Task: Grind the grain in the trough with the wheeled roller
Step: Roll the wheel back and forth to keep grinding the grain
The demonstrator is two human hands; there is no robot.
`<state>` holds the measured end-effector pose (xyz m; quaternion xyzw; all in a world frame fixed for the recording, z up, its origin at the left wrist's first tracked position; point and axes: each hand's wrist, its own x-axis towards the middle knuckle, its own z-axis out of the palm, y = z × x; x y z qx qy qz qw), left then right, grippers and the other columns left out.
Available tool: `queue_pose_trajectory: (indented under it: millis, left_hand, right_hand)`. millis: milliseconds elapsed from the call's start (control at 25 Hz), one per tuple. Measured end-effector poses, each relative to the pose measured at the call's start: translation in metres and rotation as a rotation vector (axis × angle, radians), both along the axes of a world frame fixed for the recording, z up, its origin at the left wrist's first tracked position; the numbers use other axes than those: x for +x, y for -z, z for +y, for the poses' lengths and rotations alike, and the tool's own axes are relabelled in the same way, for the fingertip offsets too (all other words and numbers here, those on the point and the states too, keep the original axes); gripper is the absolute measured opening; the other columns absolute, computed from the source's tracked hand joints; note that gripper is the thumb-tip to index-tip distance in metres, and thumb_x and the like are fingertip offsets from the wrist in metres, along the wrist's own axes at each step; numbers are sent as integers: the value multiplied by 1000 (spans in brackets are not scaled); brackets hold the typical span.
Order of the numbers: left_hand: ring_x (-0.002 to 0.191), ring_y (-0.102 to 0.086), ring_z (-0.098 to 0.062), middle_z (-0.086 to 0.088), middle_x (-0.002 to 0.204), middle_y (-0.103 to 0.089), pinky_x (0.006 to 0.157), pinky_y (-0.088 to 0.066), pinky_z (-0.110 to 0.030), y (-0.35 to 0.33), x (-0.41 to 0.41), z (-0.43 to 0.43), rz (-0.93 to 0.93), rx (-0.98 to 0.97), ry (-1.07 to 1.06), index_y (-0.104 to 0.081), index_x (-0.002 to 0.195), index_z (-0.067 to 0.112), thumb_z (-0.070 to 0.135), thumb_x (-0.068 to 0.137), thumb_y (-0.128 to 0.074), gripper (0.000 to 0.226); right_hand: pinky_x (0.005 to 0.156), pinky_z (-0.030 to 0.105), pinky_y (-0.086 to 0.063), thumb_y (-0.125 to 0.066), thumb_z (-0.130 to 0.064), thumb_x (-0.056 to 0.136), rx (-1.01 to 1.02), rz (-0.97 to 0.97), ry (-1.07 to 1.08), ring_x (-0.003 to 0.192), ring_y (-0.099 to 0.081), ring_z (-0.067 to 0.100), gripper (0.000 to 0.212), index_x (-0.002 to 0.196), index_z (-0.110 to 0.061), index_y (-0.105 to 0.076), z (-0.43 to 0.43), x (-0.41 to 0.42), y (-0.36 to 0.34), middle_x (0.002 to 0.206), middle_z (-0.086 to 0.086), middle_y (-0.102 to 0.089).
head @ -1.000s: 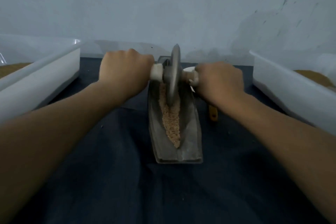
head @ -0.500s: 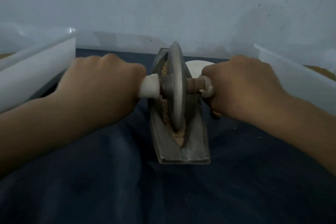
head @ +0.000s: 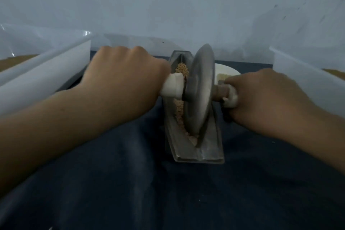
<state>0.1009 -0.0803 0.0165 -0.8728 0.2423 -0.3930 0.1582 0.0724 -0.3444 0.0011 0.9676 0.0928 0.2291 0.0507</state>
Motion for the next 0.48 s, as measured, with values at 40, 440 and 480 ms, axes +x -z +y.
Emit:
queue_pose_trajectory:
  millis: [40, 440, 480]
  left_hand:
    - [45, -16, -16, 3, 56, -16, 52, -6, -18, 1, -2, 3, -16, -12, 20, -40, 66, 26, 21, 59, -71, 32]
    - [66, -54, -30, -3, 77, -53, 59, -38, -35, 17, 68, -21, 257, -193, -209, -58, 93, 23, 25, 90, -56, 4]
    - [58, -45, -25, 1, 69, -46, 56, -37, -34, 19, 55, -15, 246, -170, -190, -54, 88, 24, 28, 87, -58, 5]
  right_hand:
    - [44, 28, -40, -38, -57, 59, -5, 7, -19, 44, -45, 17, 16, 68, -48, -47, -3, -5, 2, 49, -11, -43]
    - [59, 32, -41, -64, -23, 89, -135, -24, 148, 77, -61, 29, 7, 95, -24, -66, 34, 74, -16, 85, 5, -61]
    - [56, 30, -40, -65, -26, 87, -138, 17, 95, 72, -61, 25, 4, 84, -28, -63, 30, 58, -18, 79, 0, -60]
